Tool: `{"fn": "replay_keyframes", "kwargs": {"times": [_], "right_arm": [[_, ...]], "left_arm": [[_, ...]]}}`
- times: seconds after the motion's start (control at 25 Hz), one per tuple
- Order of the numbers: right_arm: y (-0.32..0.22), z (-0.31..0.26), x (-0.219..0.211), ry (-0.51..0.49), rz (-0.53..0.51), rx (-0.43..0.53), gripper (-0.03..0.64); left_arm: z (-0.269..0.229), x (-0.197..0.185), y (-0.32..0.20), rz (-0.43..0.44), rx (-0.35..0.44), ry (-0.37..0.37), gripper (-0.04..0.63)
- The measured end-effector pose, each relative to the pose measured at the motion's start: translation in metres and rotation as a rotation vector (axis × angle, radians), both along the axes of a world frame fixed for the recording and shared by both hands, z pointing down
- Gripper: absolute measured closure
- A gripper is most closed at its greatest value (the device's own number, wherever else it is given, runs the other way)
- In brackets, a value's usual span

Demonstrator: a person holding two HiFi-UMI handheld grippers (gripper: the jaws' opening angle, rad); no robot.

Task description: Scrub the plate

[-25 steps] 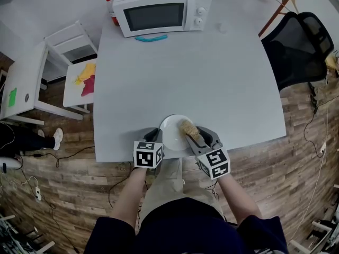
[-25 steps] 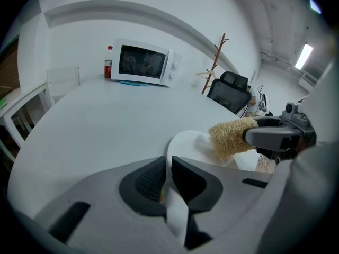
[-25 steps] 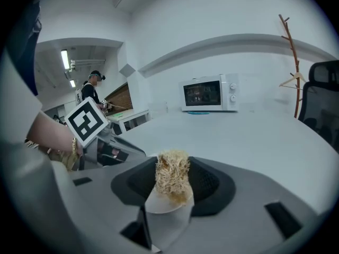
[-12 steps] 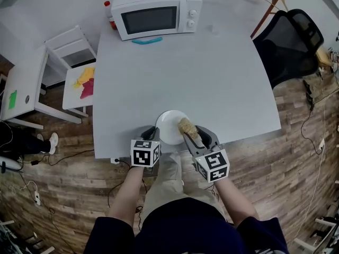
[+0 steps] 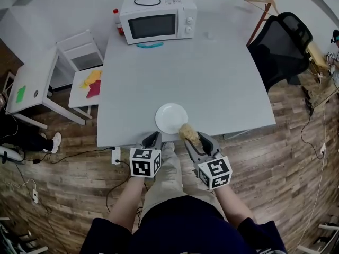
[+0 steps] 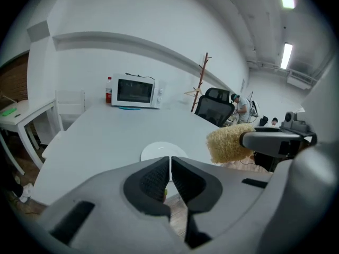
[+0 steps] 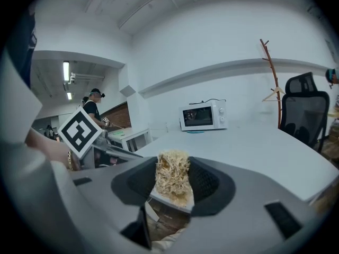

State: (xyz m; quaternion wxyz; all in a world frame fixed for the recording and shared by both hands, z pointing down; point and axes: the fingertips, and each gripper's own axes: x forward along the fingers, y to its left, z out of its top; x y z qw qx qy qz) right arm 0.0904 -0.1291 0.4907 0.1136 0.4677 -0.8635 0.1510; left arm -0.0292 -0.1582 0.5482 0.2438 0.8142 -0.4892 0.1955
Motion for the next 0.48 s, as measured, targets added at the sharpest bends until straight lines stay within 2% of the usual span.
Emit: {"fn": "replay_keyframes", "kwargs": {"times": [0.48], "right_arm": [[0.068, -0.027, 0.014, -0.036, -0.002, 0.045, 0.437]], "left_arm": [[-0.042, 0.011, 0.078, 0.013, 0.05, 0.049, 0.575]]}}
